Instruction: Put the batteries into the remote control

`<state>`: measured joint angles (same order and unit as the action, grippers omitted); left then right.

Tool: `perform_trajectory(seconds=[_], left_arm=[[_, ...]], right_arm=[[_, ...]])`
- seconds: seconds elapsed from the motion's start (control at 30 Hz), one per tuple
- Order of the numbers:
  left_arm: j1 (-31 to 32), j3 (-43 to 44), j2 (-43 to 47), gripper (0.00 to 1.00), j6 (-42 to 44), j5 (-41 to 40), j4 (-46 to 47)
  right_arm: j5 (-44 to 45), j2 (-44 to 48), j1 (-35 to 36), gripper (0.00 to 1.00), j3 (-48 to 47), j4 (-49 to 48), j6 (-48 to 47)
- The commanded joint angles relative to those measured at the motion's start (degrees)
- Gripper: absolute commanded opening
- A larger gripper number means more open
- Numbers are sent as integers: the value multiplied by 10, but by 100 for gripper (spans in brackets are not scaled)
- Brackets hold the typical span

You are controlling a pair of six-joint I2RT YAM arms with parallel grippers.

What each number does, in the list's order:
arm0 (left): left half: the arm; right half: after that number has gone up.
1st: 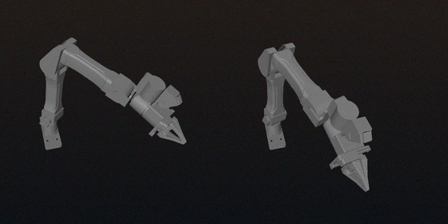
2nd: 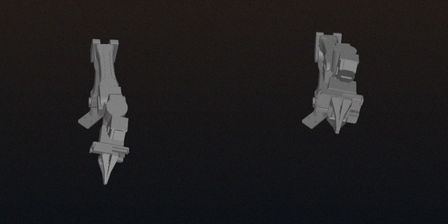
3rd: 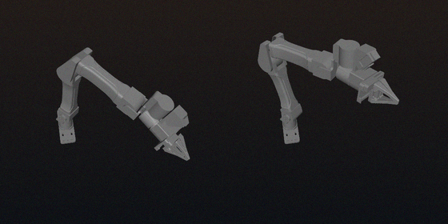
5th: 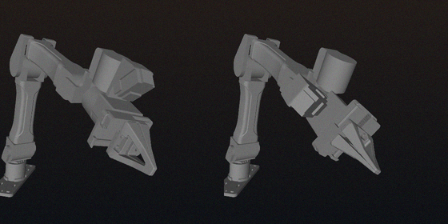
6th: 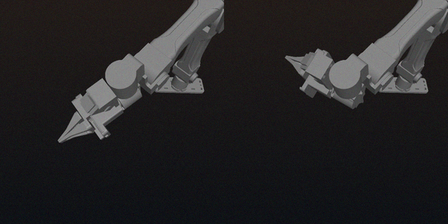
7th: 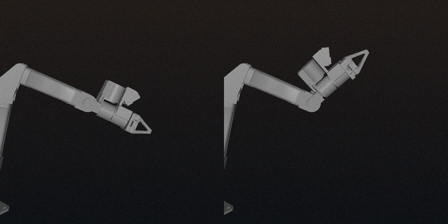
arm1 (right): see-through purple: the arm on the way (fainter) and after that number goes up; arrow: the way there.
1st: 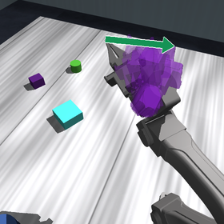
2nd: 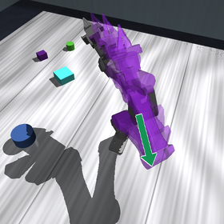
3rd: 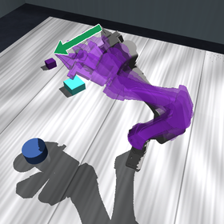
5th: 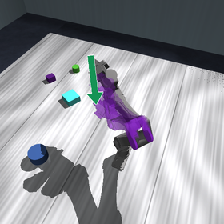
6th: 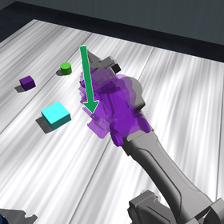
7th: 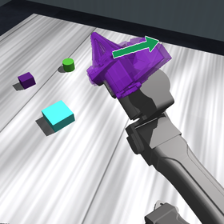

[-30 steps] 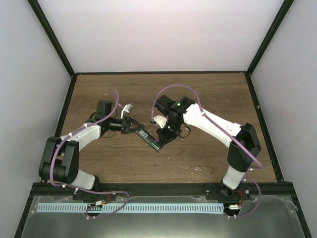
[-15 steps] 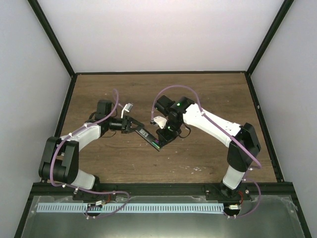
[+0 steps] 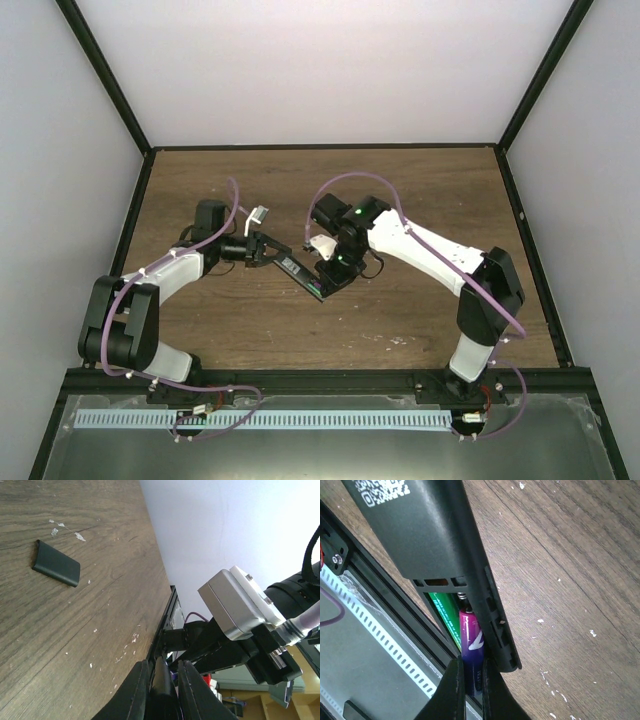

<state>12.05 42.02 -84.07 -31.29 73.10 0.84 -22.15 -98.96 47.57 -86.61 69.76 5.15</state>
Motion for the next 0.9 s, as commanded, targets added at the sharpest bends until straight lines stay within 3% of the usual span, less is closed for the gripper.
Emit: perform_trajectory(seconds=[0.0, 0.87], left_arm=[[3, 0, 5, 0, 1, 32, 13], [3, 3, 5, 0, 23, 50, -15]], right_arm=[[18, -8, 6, 1, -18, 0, 4], [48, -25, 6, 4, -43, -24, 15]])
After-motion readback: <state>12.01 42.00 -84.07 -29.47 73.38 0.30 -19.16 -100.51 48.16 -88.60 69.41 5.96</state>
